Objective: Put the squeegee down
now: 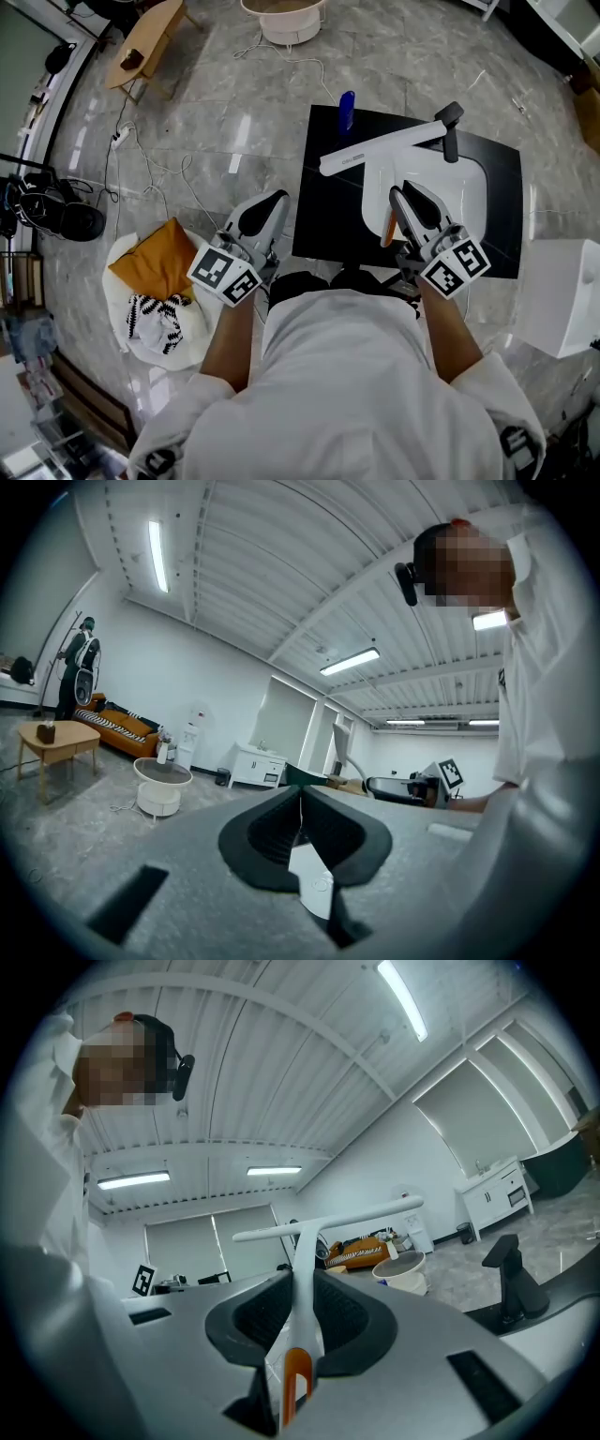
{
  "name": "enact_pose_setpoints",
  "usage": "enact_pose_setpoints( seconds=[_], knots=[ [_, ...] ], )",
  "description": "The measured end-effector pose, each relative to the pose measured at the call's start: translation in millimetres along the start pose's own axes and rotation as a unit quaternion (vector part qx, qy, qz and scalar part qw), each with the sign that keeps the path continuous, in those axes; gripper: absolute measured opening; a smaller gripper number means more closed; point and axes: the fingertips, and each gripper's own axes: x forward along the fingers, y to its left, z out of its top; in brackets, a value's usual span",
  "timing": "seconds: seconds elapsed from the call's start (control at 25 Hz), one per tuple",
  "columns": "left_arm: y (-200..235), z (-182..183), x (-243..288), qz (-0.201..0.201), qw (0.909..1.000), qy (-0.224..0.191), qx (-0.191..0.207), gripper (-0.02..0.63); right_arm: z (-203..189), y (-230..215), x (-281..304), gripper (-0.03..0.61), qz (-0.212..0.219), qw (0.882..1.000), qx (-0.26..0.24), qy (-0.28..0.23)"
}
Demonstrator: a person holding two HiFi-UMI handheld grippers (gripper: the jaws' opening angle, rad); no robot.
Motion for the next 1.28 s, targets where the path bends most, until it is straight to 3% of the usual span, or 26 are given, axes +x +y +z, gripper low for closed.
enact_pose_setpoints(
  seconds=[0.32, 0.6, 0.84, 1.28],
  knots=[
    [61.5, -13.0, 46.5, -0.036, 0.9988, 0.030, -0.011, 0.017, -19.3, -37.6, 34.0, 0.076, -0.060, 0.998, 0.011, 0.020],
    [111.4, -16.8, 83.3, -0.094, 0.9930, 0.066, -0.028, 0.018, -36.4, -53.9, 78.1, 0.075, -0.129, 0.991, 0.015, 0.030],
    [145.7, -26.4, 97.9, -0.107, 0.9900, 0.086, -0.036, 0.018, -69.8, -75.4, 105.2, 0.075, -0.183, 0.979, 0.050, 0.068],
    [165.2, -104.8, 112.4, -0.111, 0.9792, 0.147, -0.085, 0.018, -171.4, -104.3, 113.6, 0.074, -0.253, 0.944, 0.124, 0.174]
  ],
)
